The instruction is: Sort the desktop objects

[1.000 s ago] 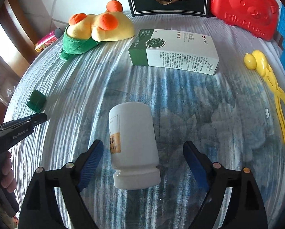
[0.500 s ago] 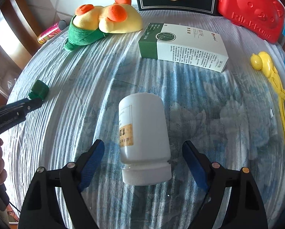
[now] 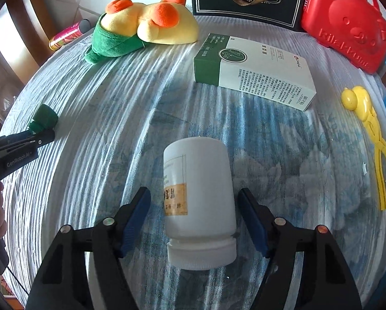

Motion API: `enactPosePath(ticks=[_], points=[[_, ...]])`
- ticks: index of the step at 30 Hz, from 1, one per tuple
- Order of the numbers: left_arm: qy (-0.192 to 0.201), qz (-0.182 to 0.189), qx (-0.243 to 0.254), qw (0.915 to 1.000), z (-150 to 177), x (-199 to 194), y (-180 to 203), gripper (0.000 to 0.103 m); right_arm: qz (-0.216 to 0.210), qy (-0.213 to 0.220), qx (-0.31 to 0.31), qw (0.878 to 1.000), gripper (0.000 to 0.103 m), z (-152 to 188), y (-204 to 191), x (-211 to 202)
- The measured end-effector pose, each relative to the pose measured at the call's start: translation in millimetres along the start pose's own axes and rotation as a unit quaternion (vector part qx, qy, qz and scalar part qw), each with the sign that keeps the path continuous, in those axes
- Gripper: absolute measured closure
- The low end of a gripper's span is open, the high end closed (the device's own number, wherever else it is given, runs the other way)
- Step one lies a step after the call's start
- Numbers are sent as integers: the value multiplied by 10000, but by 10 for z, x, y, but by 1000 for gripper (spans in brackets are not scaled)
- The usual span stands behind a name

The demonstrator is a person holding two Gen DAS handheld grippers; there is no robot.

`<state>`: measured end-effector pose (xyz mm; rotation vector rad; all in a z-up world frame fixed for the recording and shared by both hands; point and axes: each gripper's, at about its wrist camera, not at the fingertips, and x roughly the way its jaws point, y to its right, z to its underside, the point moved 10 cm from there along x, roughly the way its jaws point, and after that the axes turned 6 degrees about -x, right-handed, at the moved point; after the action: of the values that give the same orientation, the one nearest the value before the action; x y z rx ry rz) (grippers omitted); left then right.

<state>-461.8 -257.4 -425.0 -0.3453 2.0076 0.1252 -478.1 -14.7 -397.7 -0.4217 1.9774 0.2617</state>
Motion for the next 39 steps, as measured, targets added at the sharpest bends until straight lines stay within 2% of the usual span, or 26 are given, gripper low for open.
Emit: enactPosePath(ticks=[2,4,5,12,15,17,19,26,28,30,33,39], points=[[7,52,14,10000,33,29,23,63,-27,8,3,10000,35,-8,-14,-3],[15,104,29,9999,67,59,47,63,-73,38,29,10000,54,-16,-15,-23],[19,130,36,9999,83,73,59,63,-97,37,46,9999,57,-18,-15,-28],[55,299,125,9995,185,142,169,63,-274,52,237,9993,57,5,-11,-57],[78,363,187,9991,219,152,233,63,-237,60,265,9994,55,26,24,-91],[75,410,230,9989,245,163,276,63,-208,49,245,9995,47,33,17,-99],[53,461,275,9985,274,178,321,63,-157,52,235,9996,27,46,17,-111],[12,502,473,9976,407,108,418,63,-93,-84,204,9997,26,129,49,-76],[68,503,491,9975,399,-6,380,63,-8,-54,165,9998,58,146,52,-102],[145,504,500,9974,365,-110,347,63,-18,-35,141,9999,58,151,28,-142],[472,552,470,9963,331,-512,344,62,-36,154,53,9999,58,138,-29,-304],[1132,647,407,9906,264,-1335,339,62,6,937,-227,9953,57,-38,-229,-1020]])
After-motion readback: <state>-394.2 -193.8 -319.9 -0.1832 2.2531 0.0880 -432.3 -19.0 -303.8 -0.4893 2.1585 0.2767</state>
